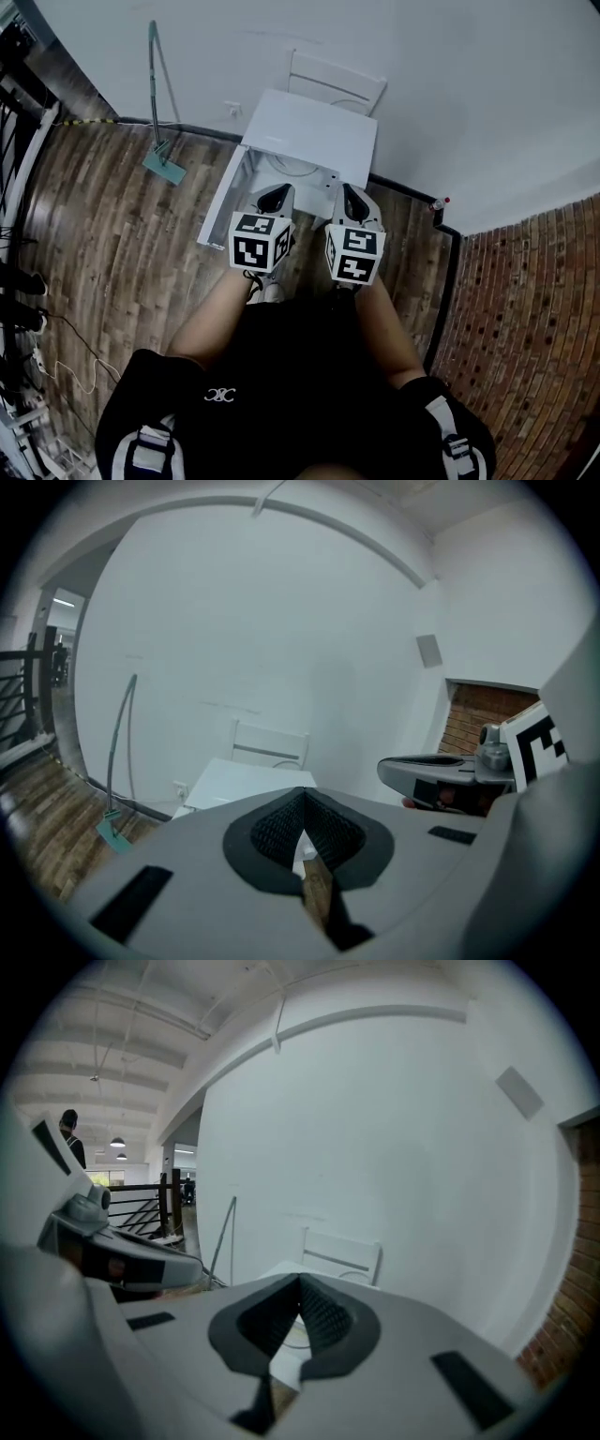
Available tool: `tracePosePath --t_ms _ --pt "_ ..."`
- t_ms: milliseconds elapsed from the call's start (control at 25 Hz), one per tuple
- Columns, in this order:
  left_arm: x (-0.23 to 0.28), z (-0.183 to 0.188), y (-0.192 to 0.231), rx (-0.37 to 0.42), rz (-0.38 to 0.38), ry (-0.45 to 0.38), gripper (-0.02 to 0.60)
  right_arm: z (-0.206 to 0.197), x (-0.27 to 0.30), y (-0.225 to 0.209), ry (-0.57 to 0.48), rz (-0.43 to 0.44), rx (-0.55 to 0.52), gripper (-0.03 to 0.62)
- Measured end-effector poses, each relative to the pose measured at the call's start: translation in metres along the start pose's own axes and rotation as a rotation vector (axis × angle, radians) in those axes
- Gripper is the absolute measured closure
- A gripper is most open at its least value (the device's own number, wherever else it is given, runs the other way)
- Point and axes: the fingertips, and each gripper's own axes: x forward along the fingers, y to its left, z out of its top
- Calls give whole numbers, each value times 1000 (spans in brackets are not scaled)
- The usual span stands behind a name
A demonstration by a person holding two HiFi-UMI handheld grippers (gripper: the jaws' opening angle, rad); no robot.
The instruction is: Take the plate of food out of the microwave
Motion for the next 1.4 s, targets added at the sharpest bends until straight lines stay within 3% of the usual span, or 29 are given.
tracePosePath --t_ms 120,400,800,1040,1400 --pt "1 -4 15 -29 64 -5 583 -1 19 11 15 76 -29 582" --pt "7 -21 39 -178 231 -20 583 2 58 21 29 253 -150 582" --pt "22 -76 46 -555 453 -122 583 -18 100 25 75 521 -357 582" --pt "62 -137 57 -813 448 -167 583 -77 112 38 109 616 -407 582" --pt "141 -232 105 -956 413 -150 583 -167 151 41 205 631 -469 582"
